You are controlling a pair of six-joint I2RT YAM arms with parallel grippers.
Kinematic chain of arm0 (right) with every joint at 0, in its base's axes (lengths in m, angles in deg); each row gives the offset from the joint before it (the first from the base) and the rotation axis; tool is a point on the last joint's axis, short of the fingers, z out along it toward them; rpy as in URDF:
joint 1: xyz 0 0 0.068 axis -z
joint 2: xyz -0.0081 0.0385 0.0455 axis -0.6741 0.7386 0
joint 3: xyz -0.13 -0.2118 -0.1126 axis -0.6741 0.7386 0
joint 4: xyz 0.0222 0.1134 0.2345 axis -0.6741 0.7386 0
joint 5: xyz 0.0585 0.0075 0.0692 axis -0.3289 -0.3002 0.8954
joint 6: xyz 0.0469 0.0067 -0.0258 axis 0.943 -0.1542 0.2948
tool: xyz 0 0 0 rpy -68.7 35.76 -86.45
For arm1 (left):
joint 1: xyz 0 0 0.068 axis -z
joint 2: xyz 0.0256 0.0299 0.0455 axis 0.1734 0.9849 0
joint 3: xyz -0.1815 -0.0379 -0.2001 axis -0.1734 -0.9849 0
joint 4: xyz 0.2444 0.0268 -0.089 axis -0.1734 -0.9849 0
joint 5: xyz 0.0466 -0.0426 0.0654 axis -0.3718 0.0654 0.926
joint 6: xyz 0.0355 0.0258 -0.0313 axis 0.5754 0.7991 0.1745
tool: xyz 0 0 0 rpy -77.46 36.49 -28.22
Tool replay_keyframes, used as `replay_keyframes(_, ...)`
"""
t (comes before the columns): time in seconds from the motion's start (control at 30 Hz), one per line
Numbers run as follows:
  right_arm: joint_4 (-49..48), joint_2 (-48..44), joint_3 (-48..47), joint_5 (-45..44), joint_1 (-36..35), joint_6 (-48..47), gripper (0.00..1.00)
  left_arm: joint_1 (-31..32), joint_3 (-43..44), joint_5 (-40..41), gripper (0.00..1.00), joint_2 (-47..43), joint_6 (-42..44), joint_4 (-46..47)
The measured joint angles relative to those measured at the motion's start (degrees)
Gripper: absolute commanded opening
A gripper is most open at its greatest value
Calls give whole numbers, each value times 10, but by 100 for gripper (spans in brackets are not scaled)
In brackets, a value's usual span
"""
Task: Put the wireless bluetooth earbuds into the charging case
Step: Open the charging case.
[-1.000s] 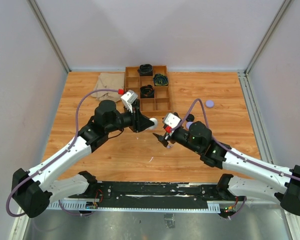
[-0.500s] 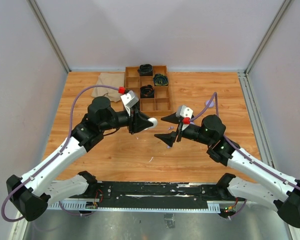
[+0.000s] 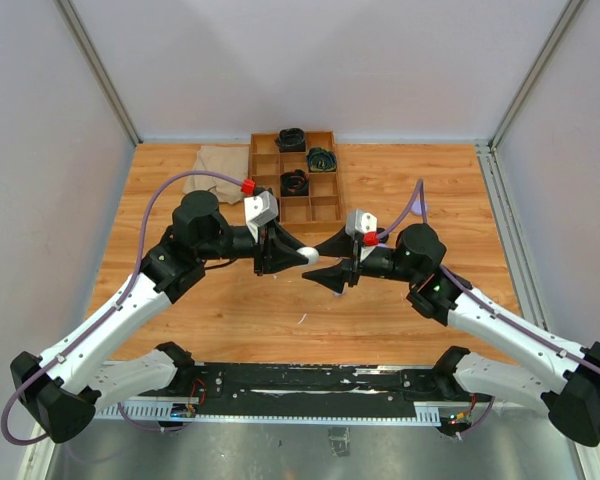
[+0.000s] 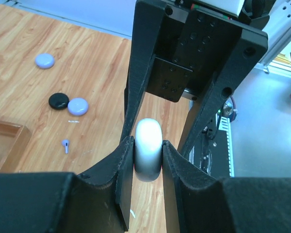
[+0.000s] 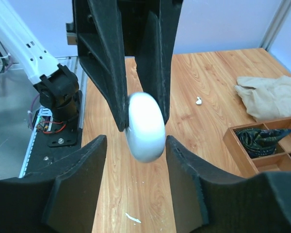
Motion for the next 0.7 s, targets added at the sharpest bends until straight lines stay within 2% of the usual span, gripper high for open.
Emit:
replay_keyframes(0.23,-6,10,-10,37,1,10,42,0,1,-23,22,-1,12,-12)
replay_keyframes(0.7,-16,22,-11,82,25,27,37,0,1,-29,21,-30,14,-10)
